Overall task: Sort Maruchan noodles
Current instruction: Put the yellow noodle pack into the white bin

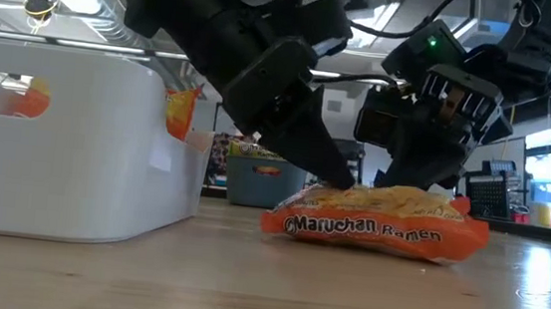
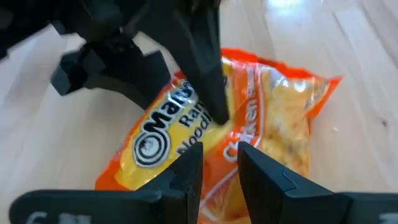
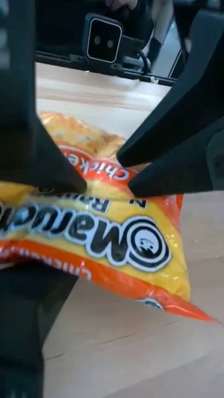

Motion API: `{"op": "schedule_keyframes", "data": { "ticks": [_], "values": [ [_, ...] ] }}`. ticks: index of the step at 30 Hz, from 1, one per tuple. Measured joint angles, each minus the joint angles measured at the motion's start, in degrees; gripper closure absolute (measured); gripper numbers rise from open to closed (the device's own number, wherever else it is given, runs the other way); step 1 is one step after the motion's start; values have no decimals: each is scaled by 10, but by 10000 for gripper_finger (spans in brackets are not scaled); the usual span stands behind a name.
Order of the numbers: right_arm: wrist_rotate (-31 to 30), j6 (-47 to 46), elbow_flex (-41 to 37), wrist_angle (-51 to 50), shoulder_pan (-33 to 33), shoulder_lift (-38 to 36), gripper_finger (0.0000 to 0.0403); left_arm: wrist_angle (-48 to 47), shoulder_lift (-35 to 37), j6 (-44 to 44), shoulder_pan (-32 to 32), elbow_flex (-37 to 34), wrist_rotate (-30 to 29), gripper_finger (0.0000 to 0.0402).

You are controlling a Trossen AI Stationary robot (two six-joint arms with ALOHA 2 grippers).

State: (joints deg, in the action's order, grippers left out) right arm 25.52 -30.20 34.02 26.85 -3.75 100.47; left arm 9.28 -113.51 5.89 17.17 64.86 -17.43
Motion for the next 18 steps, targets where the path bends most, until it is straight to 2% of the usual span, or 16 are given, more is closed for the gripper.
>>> {"op": "schedule_keyframes", "data": {
  "ticks": [4,9,13,18],
  "values": [
    [-5,7,0,4,0,0,314,-16,28,-3,11,0,0,308],
    [-6,21,0,6,0,-1,368,-104,103,11,38,0,-9,308],
    [-25,26,0,5,0,-1,387,-181,154,38,73,0,-53,308],
    [-40,37,0,6,0,-1,392,-280,181,98,130,0,-133,308]
  ]
}}
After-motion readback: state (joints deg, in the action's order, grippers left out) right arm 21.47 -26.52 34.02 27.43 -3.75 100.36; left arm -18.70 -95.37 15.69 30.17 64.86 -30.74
